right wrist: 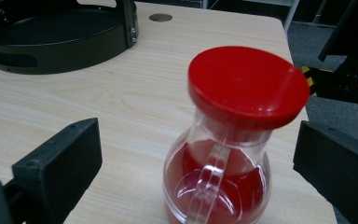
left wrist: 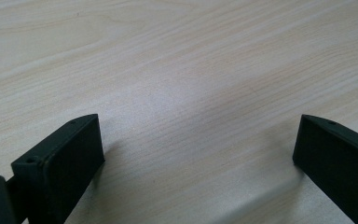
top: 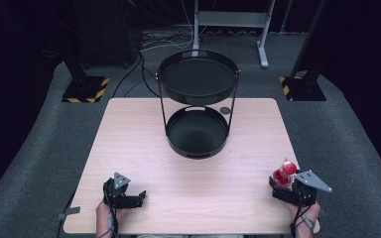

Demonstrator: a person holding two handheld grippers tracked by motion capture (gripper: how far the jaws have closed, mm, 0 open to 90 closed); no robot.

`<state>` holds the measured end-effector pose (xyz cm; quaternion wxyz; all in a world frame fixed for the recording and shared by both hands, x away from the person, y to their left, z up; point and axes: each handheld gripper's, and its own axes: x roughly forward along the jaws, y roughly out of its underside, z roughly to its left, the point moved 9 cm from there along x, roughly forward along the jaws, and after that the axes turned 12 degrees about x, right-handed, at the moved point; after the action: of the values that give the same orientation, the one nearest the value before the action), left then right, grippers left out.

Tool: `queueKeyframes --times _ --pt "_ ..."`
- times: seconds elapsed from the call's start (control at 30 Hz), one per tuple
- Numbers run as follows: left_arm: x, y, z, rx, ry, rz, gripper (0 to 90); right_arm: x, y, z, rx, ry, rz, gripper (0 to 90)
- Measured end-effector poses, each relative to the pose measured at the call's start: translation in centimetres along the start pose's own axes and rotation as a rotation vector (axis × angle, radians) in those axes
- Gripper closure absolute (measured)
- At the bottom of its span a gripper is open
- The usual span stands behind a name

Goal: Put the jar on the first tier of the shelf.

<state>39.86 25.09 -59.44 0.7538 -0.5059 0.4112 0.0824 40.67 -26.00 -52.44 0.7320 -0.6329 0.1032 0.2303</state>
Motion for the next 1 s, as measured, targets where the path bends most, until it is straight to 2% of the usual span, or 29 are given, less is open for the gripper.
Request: queueKeyframes --times 0.27,0.6,0.8,0.87,0.93,1.0 --pt "0.0 0.0 0.0 0.000 0.000 0.000 1.4 0.8 -1.1 -0.4 0.002 -0.006 -0.003 0.0" --pt "0.0 0.0 0.0 0.000 0.000 -0.001 1.4 1.5 -1.6 -0.9 0.015 -0.010 -0.012 0.0" --pt "0.0 0.0 0.0 0.000 0.000 0.000 1.4 1.6 -2.1 -1.0 0.026 -0.034 -0.040 0.0" --pt "0.0 0.0 0.0 0.000 0.000 0.000 1.4 1.5 -2.2 -0.9 0.030 -0.034 -0.050 5.3" --pt "0.0 0.0 0.0 0.000 0.000 0.000 1.4 1.3 -2.4 -0.9 0.034 -0.044 -0.065 15.6" --pt "0.0 0.0 0.0 0.000 0.000 0.000 1.4 1.1 -2.4 -0.8 0.045 -0.055 -0.072 19.4"
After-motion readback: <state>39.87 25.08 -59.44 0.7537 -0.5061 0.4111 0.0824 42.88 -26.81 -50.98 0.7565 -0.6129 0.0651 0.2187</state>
